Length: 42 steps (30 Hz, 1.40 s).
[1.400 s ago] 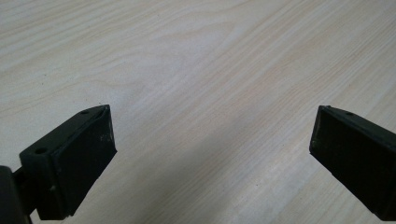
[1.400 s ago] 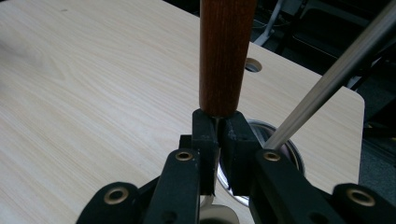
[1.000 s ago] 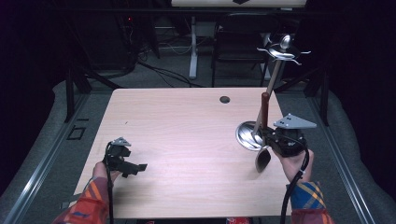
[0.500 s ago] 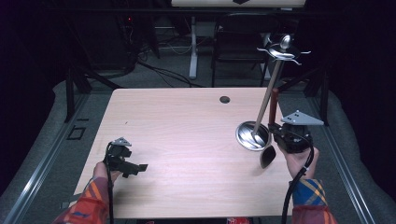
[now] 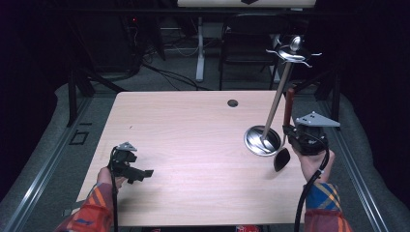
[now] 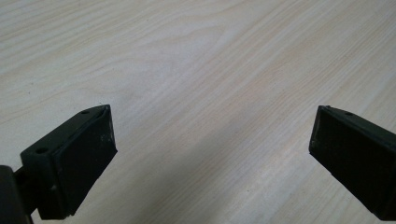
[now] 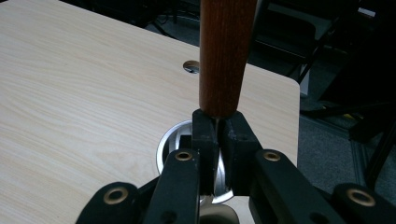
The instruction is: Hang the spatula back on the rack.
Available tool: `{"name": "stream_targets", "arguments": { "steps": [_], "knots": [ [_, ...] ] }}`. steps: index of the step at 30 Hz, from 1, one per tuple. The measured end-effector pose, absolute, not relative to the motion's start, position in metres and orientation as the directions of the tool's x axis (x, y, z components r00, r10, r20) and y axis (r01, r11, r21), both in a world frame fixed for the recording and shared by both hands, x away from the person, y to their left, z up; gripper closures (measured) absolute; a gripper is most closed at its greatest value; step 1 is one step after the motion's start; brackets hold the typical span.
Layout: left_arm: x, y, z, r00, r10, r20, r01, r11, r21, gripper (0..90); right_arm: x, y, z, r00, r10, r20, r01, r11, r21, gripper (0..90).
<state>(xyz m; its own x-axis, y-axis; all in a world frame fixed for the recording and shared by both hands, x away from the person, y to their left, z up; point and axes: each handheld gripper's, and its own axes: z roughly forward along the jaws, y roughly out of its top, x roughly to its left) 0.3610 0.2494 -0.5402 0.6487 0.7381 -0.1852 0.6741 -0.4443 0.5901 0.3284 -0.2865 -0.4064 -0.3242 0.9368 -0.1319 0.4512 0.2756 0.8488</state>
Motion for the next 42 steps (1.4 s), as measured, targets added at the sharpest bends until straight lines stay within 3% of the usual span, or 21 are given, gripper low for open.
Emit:
{"name": "stream_targets", "arguments": {
  "steps": [42],
  "knots": [
    [0.362, 0.249, -0.542, 0.647, 0.741, -0.18, 0.676, -0.449, 0.584, 0.5, 0.346, -0.316, -0.377, -0.239, 0.97, -0.05, 0.398, 0.145, 0.906, 84.1]
  ]
}}
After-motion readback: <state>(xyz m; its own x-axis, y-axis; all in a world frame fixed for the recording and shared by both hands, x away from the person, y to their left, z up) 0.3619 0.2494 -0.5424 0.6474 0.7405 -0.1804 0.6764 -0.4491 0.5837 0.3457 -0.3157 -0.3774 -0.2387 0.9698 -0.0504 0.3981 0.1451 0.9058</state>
